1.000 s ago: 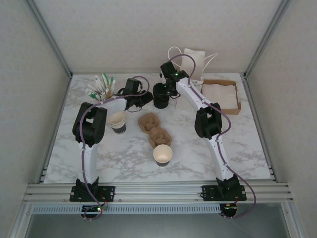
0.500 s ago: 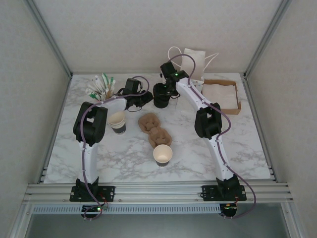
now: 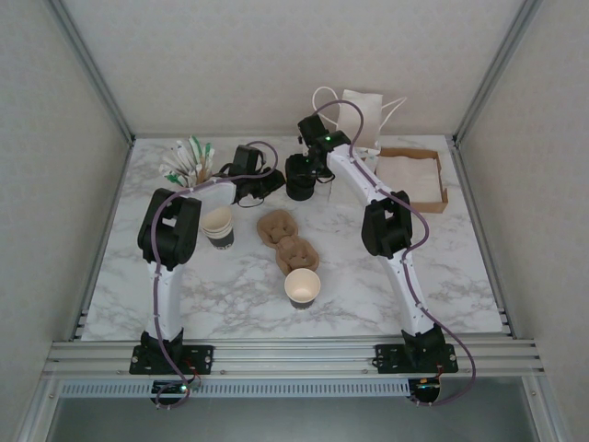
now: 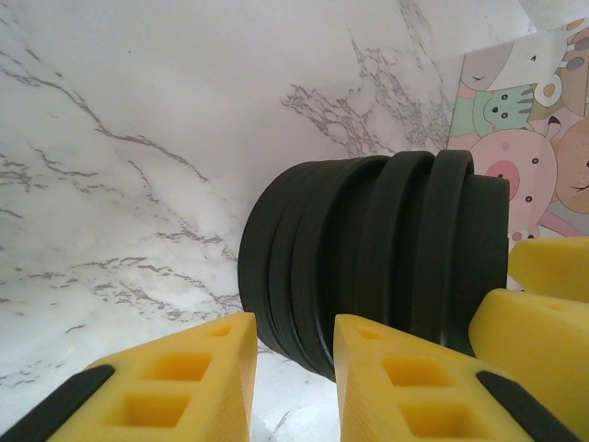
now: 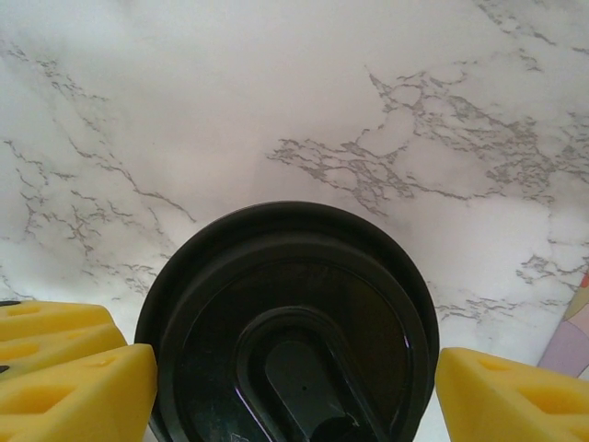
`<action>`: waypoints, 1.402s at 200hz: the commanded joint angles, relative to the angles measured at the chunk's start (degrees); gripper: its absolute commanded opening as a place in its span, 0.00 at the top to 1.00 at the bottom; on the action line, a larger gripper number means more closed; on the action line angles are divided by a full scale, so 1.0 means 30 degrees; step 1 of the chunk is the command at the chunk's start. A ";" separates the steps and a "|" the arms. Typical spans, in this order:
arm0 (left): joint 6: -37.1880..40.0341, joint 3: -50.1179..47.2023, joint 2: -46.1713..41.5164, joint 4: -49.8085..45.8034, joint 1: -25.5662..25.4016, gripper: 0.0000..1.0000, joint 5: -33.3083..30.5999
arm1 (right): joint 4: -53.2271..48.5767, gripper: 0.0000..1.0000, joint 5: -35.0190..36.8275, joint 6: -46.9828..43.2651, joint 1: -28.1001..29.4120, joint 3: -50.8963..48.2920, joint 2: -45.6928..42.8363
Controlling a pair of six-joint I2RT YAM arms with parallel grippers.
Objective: Pack the takeout coffee
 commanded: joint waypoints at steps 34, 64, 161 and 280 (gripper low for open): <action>-0.0058 0.0484 -0.0010 0.0213 0.0244 0.71 0.0483 | 0.0308 0.22 -0.1200 0.0615 -0.0340 -0.0004 0.0221; -0.0061 0.0482 -0.0038 0.0230 0.0242 0.71 0.0572 | 0.0236 0.21 -0.1110 0.0643 -0.0341 0.0035 0.0306; -0.0149 0.0483 0.0062 0.0368 0.0245 0.71 0.0682 | 0.0369 0.19 -0.0912 0.0720 -0.0407 -0.0198 0.0470; -0.0427 -0.0217 -0.0463 0.1105 0.0672 0.71 0.1125 | -0.0081 0.18 -0.0214 0.0906 -0.0458 -0.0389 0.0182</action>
